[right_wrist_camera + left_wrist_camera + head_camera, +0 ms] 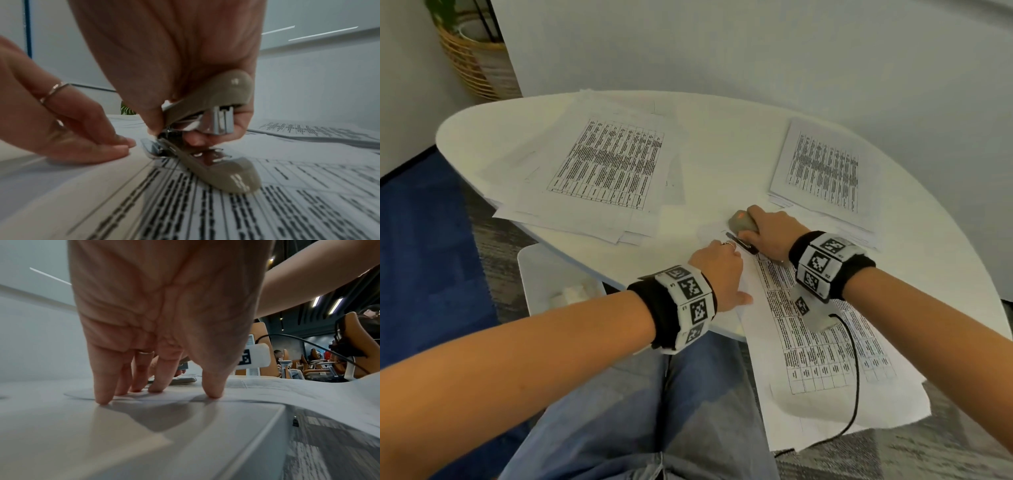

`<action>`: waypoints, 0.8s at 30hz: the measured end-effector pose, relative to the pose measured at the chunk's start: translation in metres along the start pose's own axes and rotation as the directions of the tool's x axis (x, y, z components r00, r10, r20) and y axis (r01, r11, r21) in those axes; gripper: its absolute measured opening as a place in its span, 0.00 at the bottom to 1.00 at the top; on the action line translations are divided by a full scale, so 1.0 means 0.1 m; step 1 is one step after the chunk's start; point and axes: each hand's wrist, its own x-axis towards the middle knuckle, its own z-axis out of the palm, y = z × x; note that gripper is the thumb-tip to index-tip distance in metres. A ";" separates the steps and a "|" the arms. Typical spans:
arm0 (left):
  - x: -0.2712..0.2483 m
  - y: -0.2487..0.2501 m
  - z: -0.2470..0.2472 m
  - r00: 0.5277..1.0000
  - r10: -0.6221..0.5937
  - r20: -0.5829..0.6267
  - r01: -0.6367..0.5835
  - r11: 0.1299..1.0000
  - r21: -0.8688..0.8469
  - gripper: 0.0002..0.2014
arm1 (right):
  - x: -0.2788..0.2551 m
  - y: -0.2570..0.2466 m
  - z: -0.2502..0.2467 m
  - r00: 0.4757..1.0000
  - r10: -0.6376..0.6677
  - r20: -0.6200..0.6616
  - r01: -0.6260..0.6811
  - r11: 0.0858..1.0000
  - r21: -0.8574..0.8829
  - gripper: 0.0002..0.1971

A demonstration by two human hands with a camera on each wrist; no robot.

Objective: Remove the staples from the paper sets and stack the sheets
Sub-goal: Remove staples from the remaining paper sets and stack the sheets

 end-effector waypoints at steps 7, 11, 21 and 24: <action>0.00 0.00 0.00 1.000 0.000 -0.003 0.000 1.000 0.008 0.35 | 0.04 -0.05 -0.01 1.000 -0.005 -0.028 0.002 0.994 -0.110 0.19; 0.00 -0.02 0.02 1.000 0.004 -0.009 -0.004 1.000 0.011 0.35 | 0.06 -0.12 0.08 0.997 0.073 -0.006 -0.073 0.995 -0.061 0.19; 0.00 0.00 0.00 1.000 0.016 0.004 -0.016 1.000 -0.027 0.31 | 0.10 -0.13 -0.02 1.000 -0.021 0.011 0.022 0.986 -0.167 0.20; 0.01 -0.03 0.01 1.000 0.020 -0.012 -0.020 0.999 -0.045 0.30 | 0.09 -0.16 0.06 0.998 0.053 -0.038 -0.058 0.990 -0.132 0.20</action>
